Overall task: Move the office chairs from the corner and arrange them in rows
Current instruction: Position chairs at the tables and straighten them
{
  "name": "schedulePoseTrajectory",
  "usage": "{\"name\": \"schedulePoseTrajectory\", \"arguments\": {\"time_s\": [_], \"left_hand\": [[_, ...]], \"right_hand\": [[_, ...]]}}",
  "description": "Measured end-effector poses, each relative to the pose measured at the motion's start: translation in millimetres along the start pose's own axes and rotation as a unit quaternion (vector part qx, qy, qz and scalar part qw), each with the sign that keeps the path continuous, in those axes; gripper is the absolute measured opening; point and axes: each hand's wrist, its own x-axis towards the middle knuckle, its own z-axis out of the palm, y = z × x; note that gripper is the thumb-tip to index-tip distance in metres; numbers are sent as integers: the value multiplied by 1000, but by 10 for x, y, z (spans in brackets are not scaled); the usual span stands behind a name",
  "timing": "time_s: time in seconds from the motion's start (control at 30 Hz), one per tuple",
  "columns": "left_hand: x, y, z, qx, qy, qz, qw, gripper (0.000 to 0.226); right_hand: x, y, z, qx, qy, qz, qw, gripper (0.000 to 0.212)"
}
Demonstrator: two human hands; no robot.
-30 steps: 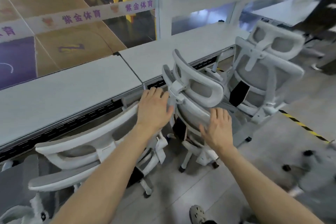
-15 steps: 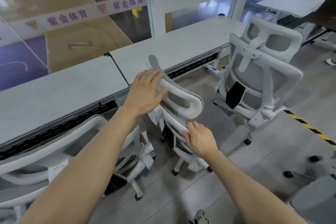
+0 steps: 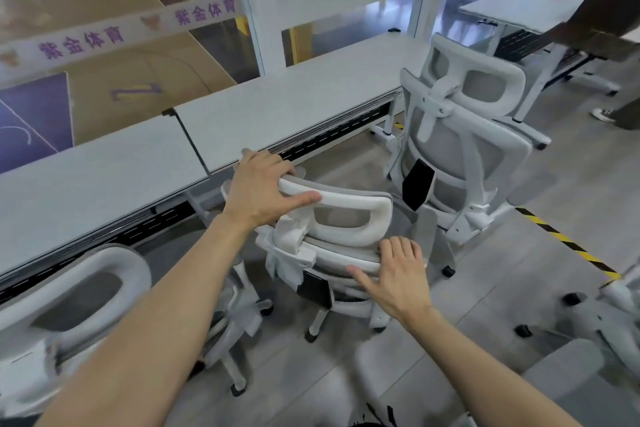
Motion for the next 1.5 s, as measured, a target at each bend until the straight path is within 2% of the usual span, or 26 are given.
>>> {"name": "schedulePoseTrajectory", "arguments": {"time_s": [0.1, 0.27, 0.4, 0.57, 0.73, 0.83, 0.93, 1.2, 1.5], "left_hand": [[-48, 98, 82, 5, 57, 0, 998, 75], [-50, 210, 147, 21, 113, 49, 992, 65], [46, 408, 261, 35, 146, 53, 987, 63], [150, 627, 406, 69, 198, 52, 976, 62], [336, 626, 501, 87, 187, 42, 978, 62], [464, 603, 555, 77, 185, 32, 979, 58], [581, 579, 655, 80, 213, 55, 972, 54], [986, 494, 937, 91, 253, 28, 963, 49], [1262, 296, 1097, 134, 270, 19, 953, 52]], "right_hand": [[74, 204, 28, 15, -10, -5, 1000, 74], [342, 651, -32, -1, -55, -37, 998, 74], [496, 990, -41, -7, -88, -22, 996, 74], [426, 1027, 21, -12, -82, 5, 997, 75], [612, 1071, 69, -1, -82, 20, 996, 102], [798, 1159, 132, -5, -80, 23, 996, 103], [1014, 1305, 199, -32, -104, 11, 994, 107], [1838, 1579, 366, -44, -90, -37, 994, 104], [2331, 1667, 620, 13, -45, -93, 995, 95]]}}
